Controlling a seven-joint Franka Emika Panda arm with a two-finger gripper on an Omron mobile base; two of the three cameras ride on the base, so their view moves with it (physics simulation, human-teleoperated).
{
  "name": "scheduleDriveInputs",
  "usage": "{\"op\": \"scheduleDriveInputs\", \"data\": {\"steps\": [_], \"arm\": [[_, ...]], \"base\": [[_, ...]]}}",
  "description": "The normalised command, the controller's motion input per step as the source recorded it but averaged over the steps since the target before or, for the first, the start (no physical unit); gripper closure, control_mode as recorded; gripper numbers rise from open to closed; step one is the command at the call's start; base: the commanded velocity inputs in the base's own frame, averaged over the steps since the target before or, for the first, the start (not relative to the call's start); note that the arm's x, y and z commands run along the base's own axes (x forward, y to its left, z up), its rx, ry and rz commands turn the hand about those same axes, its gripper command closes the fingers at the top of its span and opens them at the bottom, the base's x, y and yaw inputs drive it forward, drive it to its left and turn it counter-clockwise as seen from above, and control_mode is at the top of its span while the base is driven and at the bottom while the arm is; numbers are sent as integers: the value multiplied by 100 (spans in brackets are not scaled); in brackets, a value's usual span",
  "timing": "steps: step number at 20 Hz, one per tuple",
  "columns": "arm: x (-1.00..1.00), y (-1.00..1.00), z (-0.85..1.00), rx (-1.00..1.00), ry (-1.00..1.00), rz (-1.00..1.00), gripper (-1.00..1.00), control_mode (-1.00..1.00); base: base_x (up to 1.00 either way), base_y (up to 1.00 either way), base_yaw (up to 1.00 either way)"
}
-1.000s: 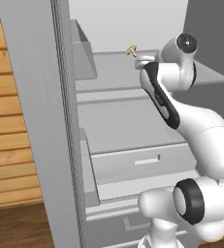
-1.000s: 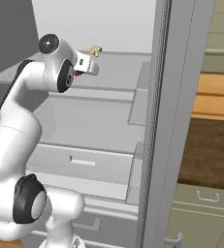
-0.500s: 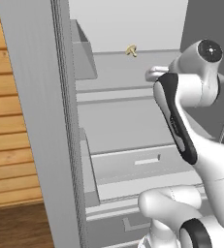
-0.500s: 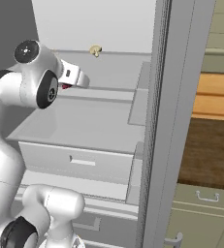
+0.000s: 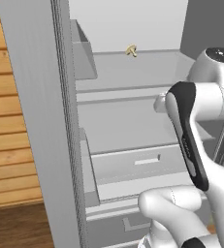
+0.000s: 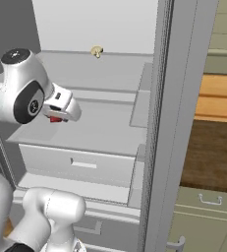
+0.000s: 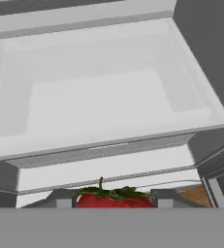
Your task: Take the strawberry from the fridge and place it on top of the pancake, located on the dining counter.
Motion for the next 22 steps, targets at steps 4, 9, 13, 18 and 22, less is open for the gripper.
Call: {"op": "scheduleDriveInputs", "data": {"steps": [4, 9, 13, 18, 22], "arm": [[-39, 0, -70, 0, 37, 2, 100, -100], [0, 0, -53, 0, 12, 0, 100, -100], [0, 0, -29, 0, 0, 0, 100, -100], [0, 0, -1, 0, 0, 0, 100, -100], [0, 0, 0, 0, 0, 0, 100, -100]], "base": [[0, 0, 0], [0, 0, 0], [0, 0, 0], [0, 0, 0], [0, 0, 0]]}}
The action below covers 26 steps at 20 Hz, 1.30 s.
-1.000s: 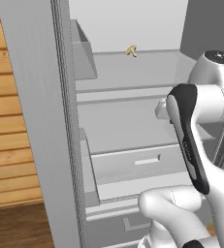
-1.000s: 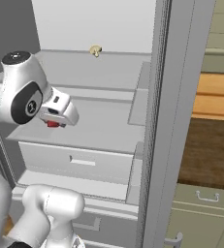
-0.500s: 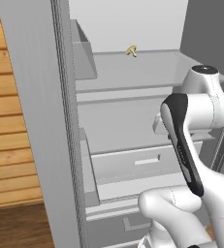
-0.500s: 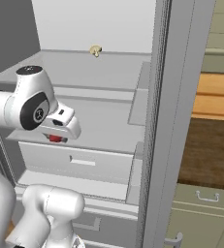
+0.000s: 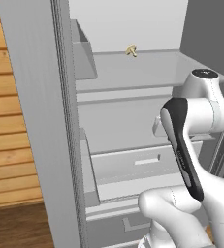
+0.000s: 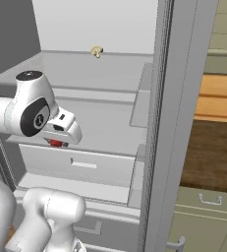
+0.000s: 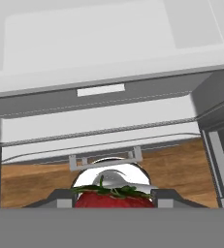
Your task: Take the strawberry from the fridge and place it on top of the pancake, located on the dining counter.
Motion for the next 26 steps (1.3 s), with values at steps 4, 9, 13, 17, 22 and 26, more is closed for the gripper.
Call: {"op": "scheduleDriveInputs", "data": {"steps": [4, 9, 13, 17, 22, 26], "arm": [[-1, 0, 0, 0, 0, 0, 100, -100], [0, 0, 0, 0, 0, 0, 100, 100], [0, 0, 0, 0, 0, 0, 100, 100], [0, 0, 0, 0, 0, 0, 100, 100], [0, 0, 0, 0, 0, 0, 100, 100], [0, 0, 0, 0, 0, 0, 100, 100]], "base": [[0, 0, 0], [-56, -1, -1], [-75, 0, -3], [-43, 0, 0], [7, -7, 22], [27, -14, 49]]}}
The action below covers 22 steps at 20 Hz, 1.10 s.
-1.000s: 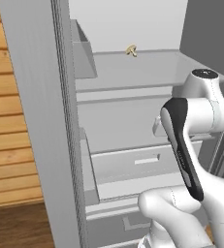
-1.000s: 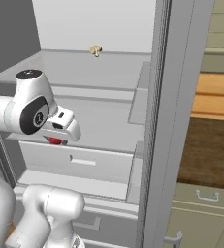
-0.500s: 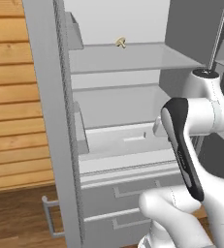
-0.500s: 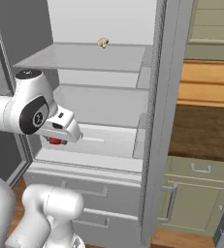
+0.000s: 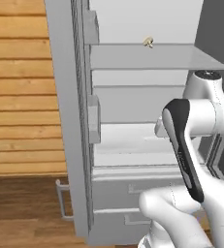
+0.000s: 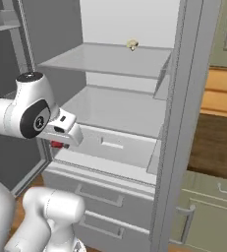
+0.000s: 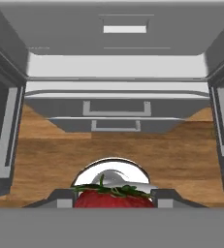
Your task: Take the strawberry from the fridge and place it on top of the pancake, located on the dining counter.
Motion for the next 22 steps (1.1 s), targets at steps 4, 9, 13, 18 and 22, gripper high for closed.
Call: {"op": "scheduleDriveInputs", "data": {"steps": [4, 9, 13, 18, 22], "arm": [[0, 0, 0, 0, 0, 0, 100, 100], [0, 0, 0, 0, 0, 0, 100, 100], [0, 0, 0, 0, 0, 0, 100, 100], [0, 0, 0, 0, 0, 0, 100, 100], [0, 0, 0, 0, 0, 0, 100, 100]], "base": [[3, -36, 50], [-8, -42, 56], [-81, 0, 39], [-81, 4, 55], [-86, -9, 78]]}}
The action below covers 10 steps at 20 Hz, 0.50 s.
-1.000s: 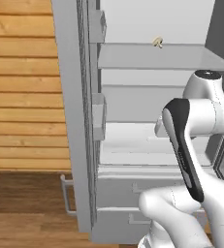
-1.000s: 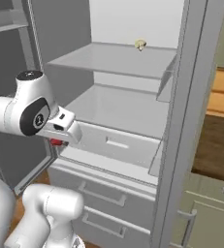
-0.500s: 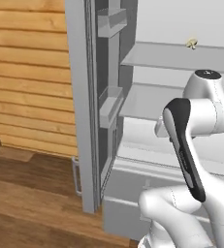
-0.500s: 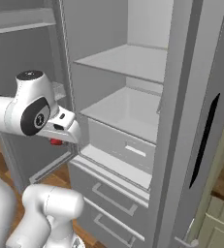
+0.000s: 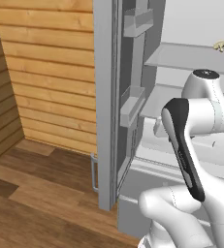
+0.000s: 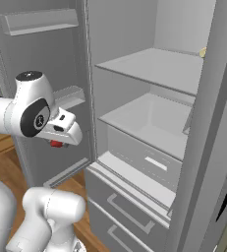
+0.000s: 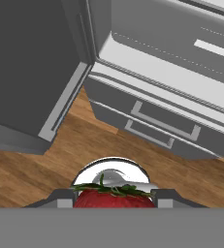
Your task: Take the strawberry from the fridge and place it on top of the pancake, located on the dining counter.
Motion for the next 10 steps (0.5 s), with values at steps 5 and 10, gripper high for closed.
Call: {"op": "scheduleDriveInputs", "data": {"steps": [5, 10], "arm": [[0, 0, 0, 0, 0, 0, 100, 100], [0, 0, 0, 0, 0, 0, 100, 100]], "base": [[-89, -2, 75], [-99, 1, 63]]}}
